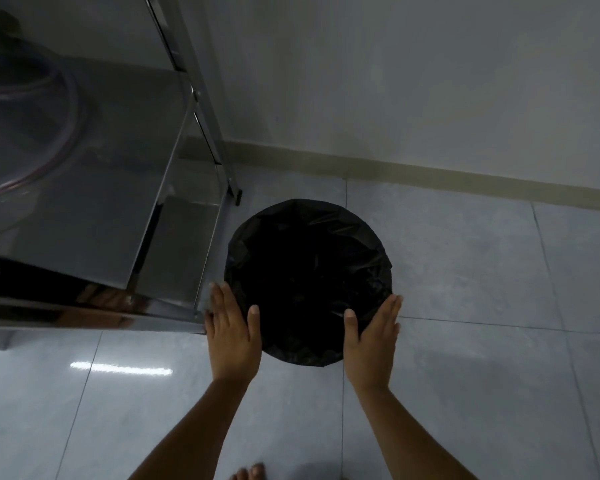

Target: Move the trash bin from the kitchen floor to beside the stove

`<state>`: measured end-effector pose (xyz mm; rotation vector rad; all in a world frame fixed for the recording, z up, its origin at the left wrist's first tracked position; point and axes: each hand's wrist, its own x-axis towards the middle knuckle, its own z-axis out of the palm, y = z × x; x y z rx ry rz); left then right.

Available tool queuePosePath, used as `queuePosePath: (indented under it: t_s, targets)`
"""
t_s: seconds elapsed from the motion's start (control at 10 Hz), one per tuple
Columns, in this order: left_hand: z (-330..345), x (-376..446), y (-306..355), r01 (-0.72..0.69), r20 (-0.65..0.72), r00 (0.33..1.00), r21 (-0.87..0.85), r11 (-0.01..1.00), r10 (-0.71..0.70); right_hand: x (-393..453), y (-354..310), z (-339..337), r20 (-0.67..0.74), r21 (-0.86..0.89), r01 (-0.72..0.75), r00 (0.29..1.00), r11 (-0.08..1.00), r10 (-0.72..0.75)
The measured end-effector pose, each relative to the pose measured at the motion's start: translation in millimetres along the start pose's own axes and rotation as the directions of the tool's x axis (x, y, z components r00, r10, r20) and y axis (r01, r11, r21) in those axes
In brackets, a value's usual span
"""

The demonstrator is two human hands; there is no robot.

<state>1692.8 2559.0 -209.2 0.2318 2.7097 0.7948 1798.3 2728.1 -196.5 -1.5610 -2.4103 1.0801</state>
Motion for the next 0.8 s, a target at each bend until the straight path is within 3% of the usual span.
queuePosePath:
  t_s: [0.4, 0.5, 0.8]
  targets:
    - [8, 94, 43, -0.045, -0.082, 0.995, 0.048, 0.998, 0.049, 97, -38, 15, -0.083, -0.027, 0.124, 0.989, 0.992, -0.126]
    - [7, 111, 56, -0.024, -0.036, 0.999, 0.086, 0.996, 0.027, 116, -44, 14, -0.072, -0.043, 0.135, 0.988, 0.99, -0.138]
    - [-41, 151, 101, 0.074, 0.143, 0.981, 0.329, 0.941, -0.128, 145, -87, -34, 0.198, -0.157, 0.076, 0.979, 0.985, -0.044]
